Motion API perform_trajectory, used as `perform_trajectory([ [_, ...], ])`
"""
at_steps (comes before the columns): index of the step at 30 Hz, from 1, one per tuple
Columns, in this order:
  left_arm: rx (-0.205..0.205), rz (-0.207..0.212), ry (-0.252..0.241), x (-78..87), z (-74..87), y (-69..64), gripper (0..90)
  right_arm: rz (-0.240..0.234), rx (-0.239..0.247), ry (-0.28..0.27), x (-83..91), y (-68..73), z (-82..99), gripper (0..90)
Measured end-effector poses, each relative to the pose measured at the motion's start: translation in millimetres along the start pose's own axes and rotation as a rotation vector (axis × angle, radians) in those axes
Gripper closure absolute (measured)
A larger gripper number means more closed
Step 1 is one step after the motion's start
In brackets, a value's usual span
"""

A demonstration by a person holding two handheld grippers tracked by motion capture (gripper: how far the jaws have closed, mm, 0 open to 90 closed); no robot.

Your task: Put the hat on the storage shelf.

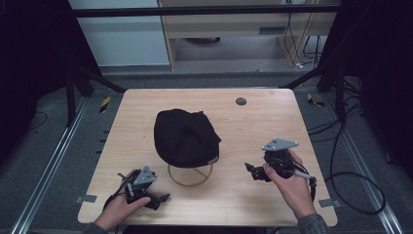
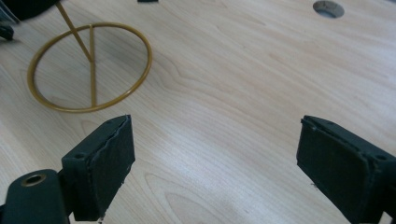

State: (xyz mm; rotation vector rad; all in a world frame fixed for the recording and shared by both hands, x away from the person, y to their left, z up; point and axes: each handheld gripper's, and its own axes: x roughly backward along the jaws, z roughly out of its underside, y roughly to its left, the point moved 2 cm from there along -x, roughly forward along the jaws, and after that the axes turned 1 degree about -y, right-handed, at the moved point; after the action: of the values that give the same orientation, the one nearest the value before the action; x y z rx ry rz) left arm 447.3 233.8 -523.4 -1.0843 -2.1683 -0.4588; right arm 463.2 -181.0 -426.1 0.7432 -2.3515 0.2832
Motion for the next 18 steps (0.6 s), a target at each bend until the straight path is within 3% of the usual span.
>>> perform_trajectory([
  [7,0.0,0.0,0.0,0.0,0.0,0.0,0.0,-0.004,-0.011,0.037,-22.0,5.5,22.6,11.6],
  [18,0.0,0.0,0.0,0.0,0.0,0.0,0.0,-0.023,-0.033,0.068,-42.6,11.8,39.4,11.6],
])
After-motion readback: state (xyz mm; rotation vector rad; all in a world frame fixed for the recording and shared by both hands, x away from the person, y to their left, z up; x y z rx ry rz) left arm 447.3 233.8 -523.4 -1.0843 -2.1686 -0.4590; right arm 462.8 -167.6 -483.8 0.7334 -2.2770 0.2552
